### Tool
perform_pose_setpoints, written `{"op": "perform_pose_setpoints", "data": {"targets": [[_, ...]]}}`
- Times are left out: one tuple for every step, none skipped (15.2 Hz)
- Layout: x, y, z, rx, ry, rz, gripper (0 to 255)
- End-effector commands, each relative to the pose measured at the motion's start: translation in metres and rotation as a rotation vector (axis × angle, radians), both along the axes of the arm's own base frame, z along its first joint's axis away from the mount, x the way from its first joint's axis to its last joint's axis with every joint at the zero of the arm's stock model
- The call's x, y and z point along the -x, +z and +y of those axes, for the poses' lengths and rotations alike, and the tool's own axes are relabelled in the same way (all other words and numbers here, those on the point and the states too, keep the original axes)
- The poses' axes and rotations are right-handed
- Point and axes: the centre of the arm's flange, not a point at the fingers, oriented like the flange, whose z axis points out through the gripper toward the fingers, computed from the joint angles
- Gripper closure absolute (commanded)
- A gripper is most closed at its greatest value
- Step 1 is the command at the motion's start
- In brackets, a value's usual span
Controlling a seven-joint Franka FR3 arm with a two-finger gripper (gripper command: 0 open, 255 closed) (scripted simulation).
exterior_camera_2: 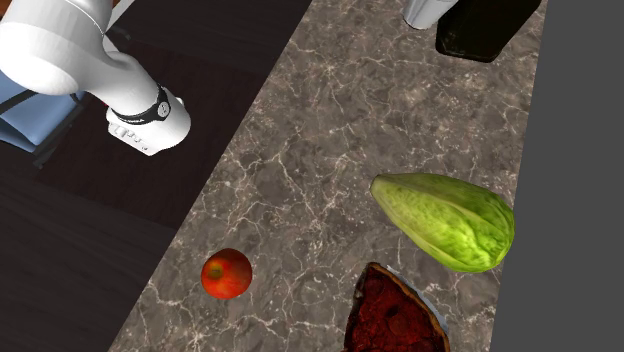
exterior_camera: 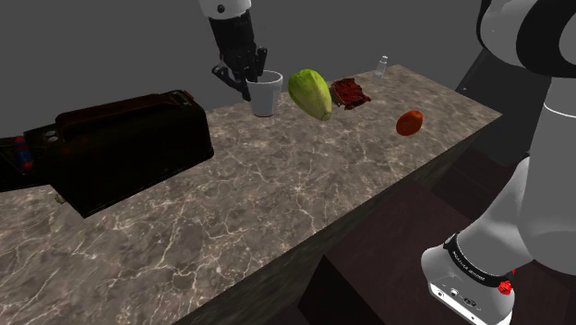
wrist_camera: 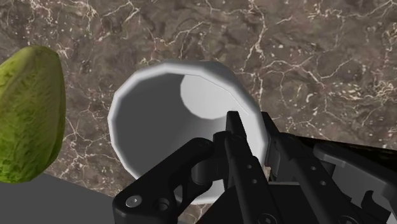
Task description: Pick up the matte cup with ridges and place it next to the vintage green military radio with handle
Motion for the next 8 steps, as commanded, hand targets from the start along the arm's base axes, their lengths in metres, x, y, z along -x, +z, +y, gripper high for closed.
{"op": "perform_pose_setpoints", "data": {"targets": [[-0.001, -0.013, 0.001, 0.000, 0.000, -0.001, 255], [-0.001, -0.018, 0.001, 0.000, 0.000, -0.001, 255], [-0.001, -0.023, 0.001, 0.000, 0.000, -0.001, 255], [-0.001, -0.028, 0.001, 0.000, 0.000, -0.001, 255], [-0.001, -0.034, 0.001, 0.000, 0.000, -0.001, 255], [-0.001, -0.039, 0.001, 0.000, 0.000, -0.001, 255], [-0.001, -0.044, 0.001, 0.000, 0.000, -0.001, 255], [-0.001, -0.050, 0.001, 0.000, 0.000, -0.001, 255]]}}
